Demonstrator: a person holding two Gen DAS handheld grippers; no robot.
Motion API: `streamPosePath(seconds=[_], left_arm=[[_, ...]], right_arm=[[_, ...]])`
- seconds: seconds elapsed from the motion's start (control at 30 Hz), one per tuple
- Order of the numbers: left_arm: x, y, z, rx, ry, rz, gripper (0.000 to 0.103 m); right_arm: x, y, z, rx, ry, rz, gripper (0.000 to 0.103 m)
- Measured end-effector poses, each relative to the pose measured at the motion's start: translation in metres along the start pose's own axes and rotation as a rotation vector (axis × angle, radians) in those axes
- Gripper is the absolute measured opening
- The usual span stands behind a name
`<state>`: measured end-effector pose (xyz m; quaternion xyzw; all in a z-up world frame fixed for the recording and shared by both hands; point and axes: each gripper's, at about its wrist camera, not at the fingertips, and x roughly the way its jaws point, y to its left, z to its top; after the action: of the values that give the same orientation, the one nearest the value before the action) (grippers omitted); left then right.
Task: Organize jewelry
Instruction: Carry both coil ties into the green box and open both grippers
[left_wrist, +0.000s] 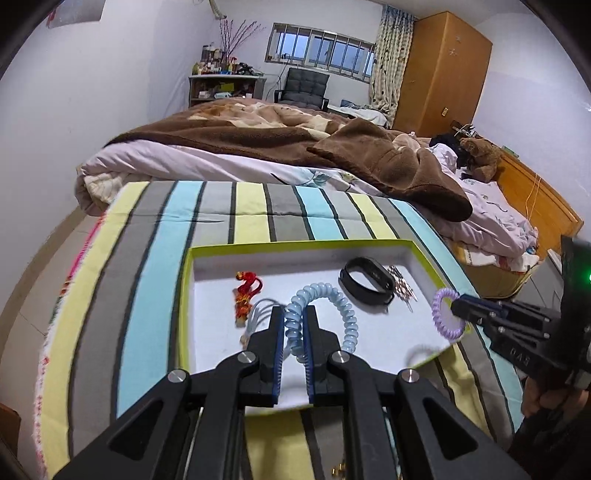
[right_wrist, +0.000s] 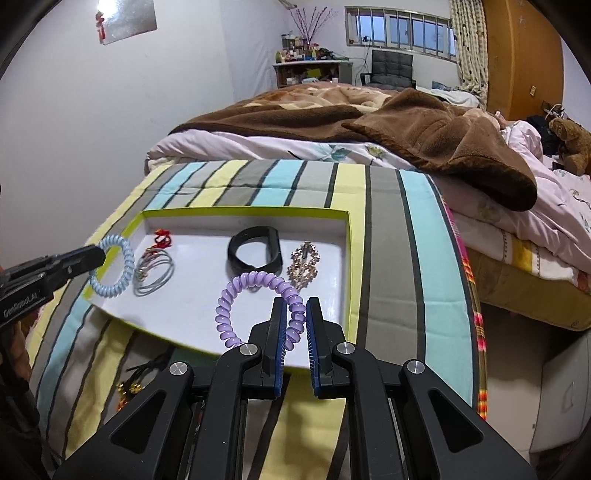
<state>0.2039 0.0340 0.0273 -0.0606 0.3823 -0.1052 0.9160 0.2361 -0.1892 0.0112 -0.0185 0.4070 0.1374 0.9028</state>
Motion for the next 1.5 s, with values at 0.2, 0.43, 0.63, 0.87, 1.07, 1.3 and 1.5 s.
streamPosePath(seconds=[0.2, 0.43, 0.63, 0.87, 1.07, 1.3, 1.5], left_arm=[[0.028, 0.002, 0.009, -0.019, 0.038, -0.011, 0.010], [0.054, 0.001, 0.015, -0.024, 0.080, -0.008, 0.010], [0.068, -0.002, 0.015, -0.023, 0.106, -0.002, 0.010], [0.076, -0.002, 0.013, -0.024, 0.128, 0.008, 0.010], [0.080, 0.000, 0.012, -0.031, 0.138, 0.002, 0.011], [0.083, 0.000, 0.012, -0.031, 0.147, 0.007, 0.011], [0.082, 0.000, 0.013, -0.040, 0.142, 0.005, 0.023]], right_arm=[[0.018, -0.004, 0.002, -0.019, 0.028, -0.012, 0.011], [0.033, -0.002, 0.003, -0.057, 0.071, -0.015, 0.011], [0.041, -0.004, 0.001, -0.069, 0.092, -0.012, 0.011], [0.042, -0.003, 0.002, -0.079, 0.087, -0.008, 0.011], [0.045, 0.000, 0.003, -0.091, 0.091, 0.009, 0.011], [0.046, -0.001, 0.004, -0.087, 0.090, 0.010, 0.011], [0.046, -0.002, 0.005, -0.085, 0.088, 0.012, 0.016]])
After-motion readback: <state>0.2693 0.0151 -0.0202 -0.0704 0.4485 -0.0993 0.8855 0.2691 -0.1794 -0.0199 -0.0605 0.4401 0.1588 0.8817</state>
